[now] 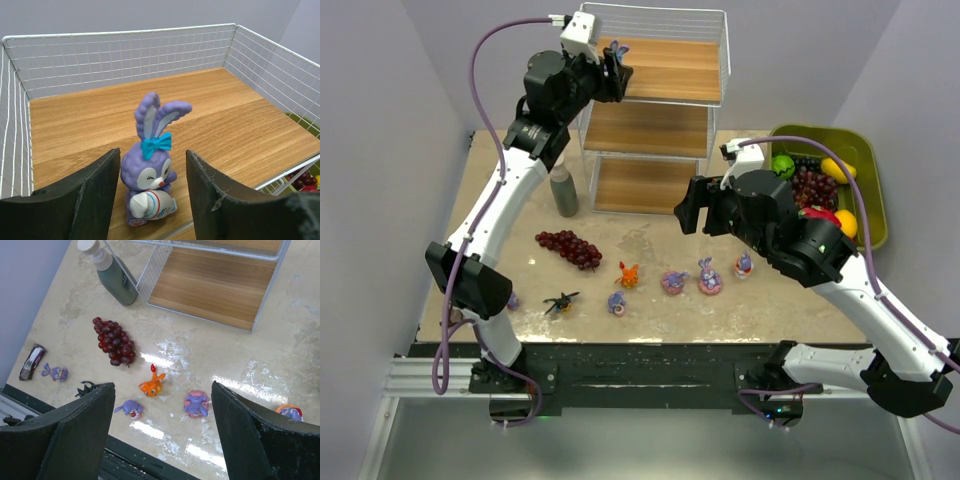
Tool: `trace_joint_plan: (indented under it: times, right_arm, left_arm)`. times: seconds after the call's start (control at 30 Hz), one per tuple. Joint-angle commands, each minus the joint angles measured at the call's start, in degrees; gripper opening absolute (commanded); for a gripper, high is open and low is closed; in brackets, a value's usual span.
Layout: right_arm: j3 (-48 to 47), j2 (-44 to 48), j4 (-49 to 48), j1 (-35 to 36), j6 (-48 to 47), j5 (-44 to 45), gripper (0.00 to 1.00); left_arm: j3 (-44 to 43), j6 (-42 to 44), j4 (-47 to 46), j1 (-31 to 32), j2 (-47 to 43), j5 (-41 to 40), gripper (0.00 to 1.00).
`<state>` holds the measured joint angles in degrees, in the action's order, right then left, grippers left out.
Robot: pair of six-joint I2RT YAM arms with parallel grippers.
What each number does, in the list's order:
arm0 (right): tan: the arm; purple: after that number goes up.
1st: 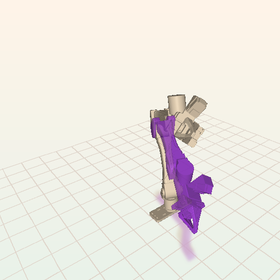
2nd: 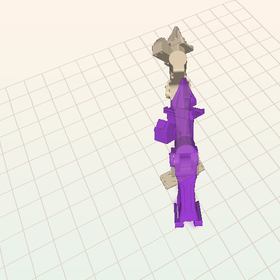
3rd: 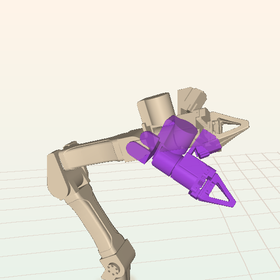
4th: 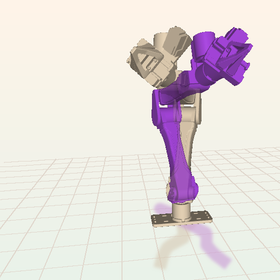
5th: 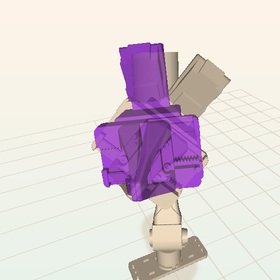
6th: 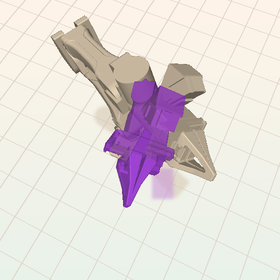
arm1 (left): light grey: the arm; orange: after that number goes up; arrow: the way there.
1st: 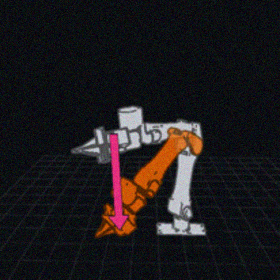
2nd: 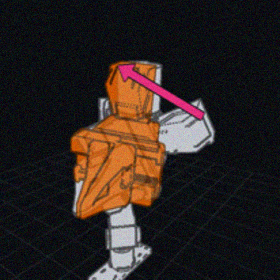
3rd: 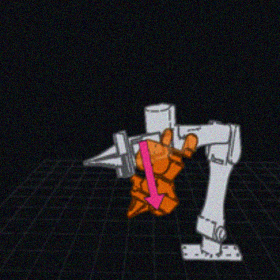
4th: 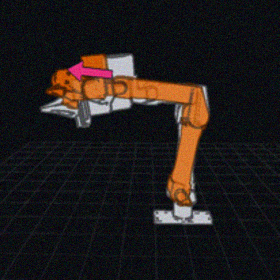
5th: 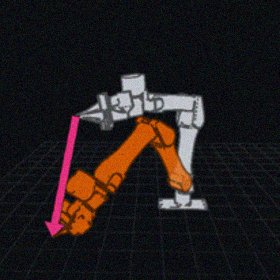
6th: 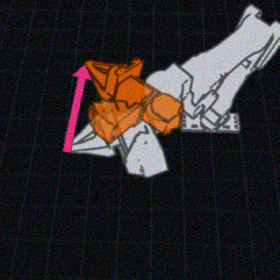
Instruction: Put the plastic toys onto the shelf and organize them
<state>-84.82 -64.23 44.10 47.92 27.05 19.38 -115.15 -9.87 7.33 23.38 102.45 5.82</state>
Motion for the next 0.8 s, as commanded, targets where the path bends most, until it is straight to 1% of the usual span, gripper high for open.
trace_joint_plan:
  times: [0.0, 0.23, 0.33, 0.47, 0.53, 0.77]
  right_arm:
    - [0.44, 0.33, -2.35, -0.28, 0.99, -0.39, 0.81]
    - [0.7, 0.51, -2.44, -0.2, 1.08, -0.39, 0.81]
    - [0.7, 0.51, -2.44, -0.28, 1.08, -0.48, 0.81]
    - [0.62, 0.51, -2.44, -0.28, 1.16, -0.65, 0.81]
    - [0.53, 0.42, -2.17, -0.2, 1.17, -0.66, 0.81]
    - [0.44, 0.24, -2.0, -0.28, 1.43, -0.83, 0.81]
  left_arm:
    - [-2.71, 0.11, -1.18, -0.26, 0.11, 0.5, 0.63]
    - [-2.45, -0.06, -1.18, -0.26, -0.41, 1.12, 0.65]
    - [-2.18, -0.33, -1.18, -0.26, -1.03, 1.73, 0.69]
    - [-0.78, -0.85, -2.06, -0.26, -2.78, 2.26, 0.78]
    - [-0.16, -0.77, -2.5, -0.17, -3.93, 2.79, 0.81]
    - [2.21, -1.73, -3.46, -0.17, -8.84, 3.49, 0.83]
